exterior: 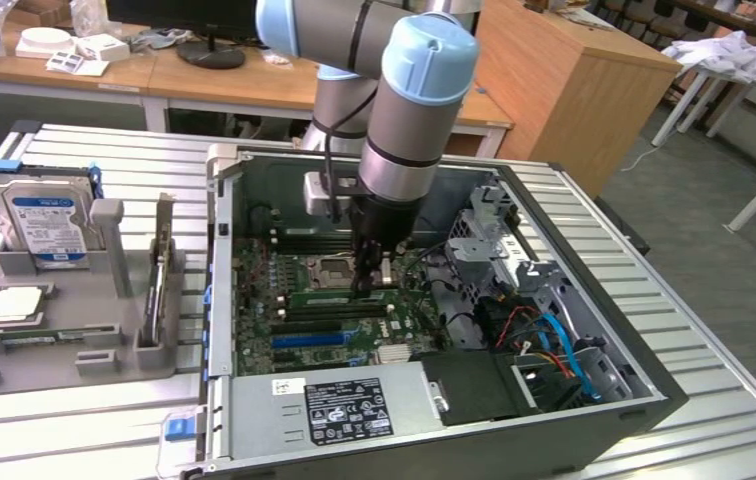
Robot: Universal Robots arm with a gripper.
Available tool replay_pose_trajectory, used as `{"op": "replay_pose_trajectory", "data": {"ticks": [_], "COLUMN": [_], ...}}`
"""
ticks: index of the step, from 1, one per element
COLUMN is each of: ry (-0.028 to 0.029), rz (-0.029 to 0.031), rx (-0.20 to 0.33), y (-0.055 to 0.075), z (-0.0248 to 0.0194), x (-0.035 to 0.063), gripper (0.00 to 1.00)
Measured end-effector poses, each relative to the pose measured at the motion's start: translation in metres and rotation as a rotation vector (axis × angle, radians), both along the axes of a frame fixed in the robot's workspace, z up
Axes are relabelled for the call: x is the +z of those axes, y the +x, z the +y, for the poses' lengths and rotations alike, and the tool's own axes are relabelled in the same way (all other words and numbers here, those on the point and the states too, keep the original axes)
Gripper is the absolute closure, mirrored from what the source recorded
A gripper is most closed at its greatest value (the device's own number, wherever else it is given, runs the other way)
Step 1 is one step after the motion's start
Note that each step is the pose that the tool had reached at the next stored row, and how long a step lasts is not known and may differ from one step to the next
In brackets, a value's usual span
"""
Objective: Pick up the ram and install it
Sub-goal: 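Insert the ram into the slot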
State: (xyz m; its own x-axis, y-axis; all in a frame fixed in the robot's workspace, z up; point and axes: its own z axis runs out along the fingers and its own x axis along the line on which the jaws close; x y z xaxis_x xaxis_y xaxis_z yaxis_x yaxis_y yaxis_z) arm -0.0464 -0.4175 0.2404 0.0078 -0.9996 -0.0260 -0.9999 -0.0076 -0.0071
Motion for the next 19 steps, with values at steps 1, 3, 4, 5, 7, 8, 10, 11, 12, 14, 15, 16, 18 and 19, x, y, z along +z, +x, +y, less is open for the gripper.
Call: {"op": "replay_pose_trajectory", "data": {"ticks": [1, 3, 4, 5, 7, 8, 10, 11, 12, 14, 15, 16, 18, 19], "ry": [0.0002, 0.0004, 0.0005, 0.0005, 0.0004, 0.0003, 0.0002, 0.0004, 0.0004, 0.0004, 0.0006, 0.0007, 0.0003, 0.0003], "rz": [-0.0029, -0.0041, -0.0041, -0.0042, -0.0045, -0.0049, -0.0059, -0.0062, -0.0070, -0.0071, -0.0072, -0.0080, -0.0083, -0.0084], "rx": [0.000, 0.000, 0.000, 0.000, 0.000, 0.000, 0.000, 0.000, 0.000, 0.000, 0.000, 0.000, 0.000, 0.000], "y": [-0.0010, -0.0013, -0.0013, -0.0013, -0.0013, -0.0013, -0.0014, -0.0014, -0.0014, -0.0014, -0.0015, -0.0019, -0.0025, -0.0025], "z": [0.0001, 0.0001, 0.0001, 0.0001, 0.0000, 0.0000, 0.0000, 0.0001, 0.0001, 0.0001, 0.0000, 0.0001, 0.0000, 0.0000], "x": [-0.0001, -0.0002, -0.0002, -0.0002, -0.0003, -0.0004, -0.0006, -0.0006, -0.0007, -0.0007, -0.0009, -0.0012, -0.0014, -0.0014], "gripper": [0.88, 0.88, 0.88, 0.88, 0.88, 0.88, 0.88, 0.88, 0.88, 0.88, 0.88, 0.88, 0.88, 0.88]}}
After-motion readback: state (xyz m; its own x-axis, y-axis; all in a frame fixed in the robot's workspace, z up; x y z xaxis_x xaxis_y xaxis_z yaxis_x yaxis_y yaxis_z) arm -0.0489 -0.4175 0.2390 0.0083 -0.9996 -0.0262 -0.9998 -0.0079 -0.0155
